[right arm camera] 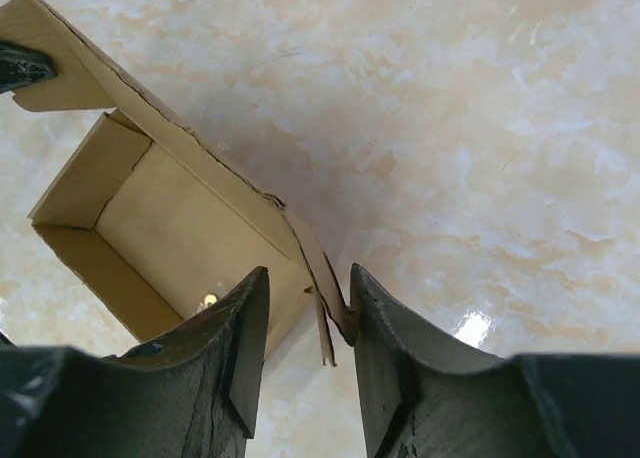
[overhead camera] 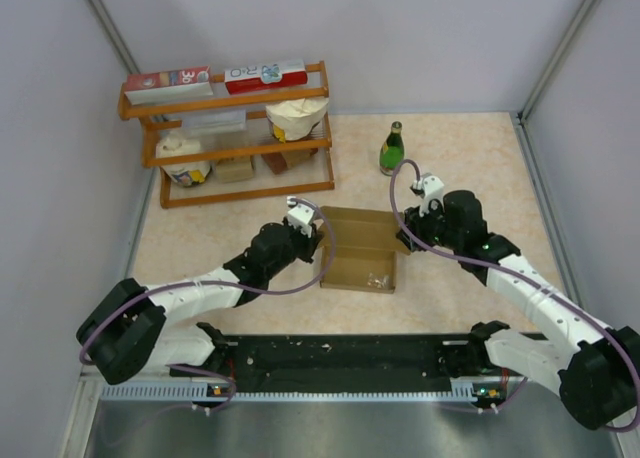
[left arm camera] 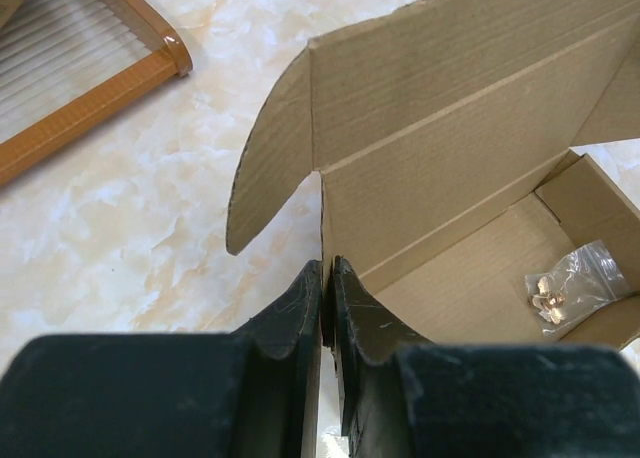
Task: Fold the paper box
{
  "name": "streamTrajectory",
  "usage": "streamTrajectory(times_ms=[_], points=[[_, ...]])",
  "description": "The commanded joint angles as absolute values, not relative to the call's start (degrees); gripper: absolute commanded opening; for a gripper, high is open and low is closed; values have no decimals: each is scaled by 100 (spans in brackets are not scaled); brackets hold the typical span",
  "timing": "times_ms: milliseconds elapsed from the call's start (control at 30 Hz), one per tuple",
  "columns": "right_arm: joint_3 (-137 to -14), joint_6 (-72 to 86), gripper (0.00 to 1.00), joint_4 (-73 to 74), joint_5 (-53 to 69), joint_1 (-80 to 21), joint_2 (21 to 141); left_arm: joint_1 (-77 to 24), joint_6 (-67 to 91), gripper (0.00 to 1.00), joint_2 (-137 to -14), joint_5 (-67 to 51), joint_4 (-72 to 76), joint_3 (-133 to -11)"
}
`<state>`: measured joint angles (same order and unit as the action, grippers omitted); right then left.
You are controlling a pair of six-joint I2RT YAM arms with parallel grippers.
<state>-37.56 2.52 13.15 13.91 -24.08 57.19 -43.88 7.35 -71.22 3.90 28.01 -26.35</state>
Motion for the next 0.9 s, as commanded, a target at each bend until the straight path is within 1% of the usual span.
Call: streamTrajectory(times_ms=[0, 300, 400, 533, 567, 767, 867], points=[[-3937, 211, 36, 1231, 1353, -2338, 5757, -4342, 738, 13, -6926, 369, 2988, -2610], [-3911, 246, 22, 1213, 1538, -2329, 5827, -4333, 852, 13, -6908, 352, 2980, -2619], [-3911, 272, 14, 1222, 1608, -2338, 5845, -4333, 896, 13, -6882, 369, 2962, -2628], [-3920, 351, 1, 1213, 1661, -2329, 5888, -4333, 967, 13, -6838, 317, 2927, -2654], [-3929, 378, 0, 1213, 1661, -2329, 5906, -4333, 993, 13, -6838, 308, 2909, -2663], [-3824, 782, 0, 959, 1530, -2338, 5845, -4342, 1274, 14, -6864, 149, 2733, -2786], [-3753, 966, 0, 731, 1109, -2417, 5687, -4342, 1424, 14, -6856, 228, 2786, -2769]])
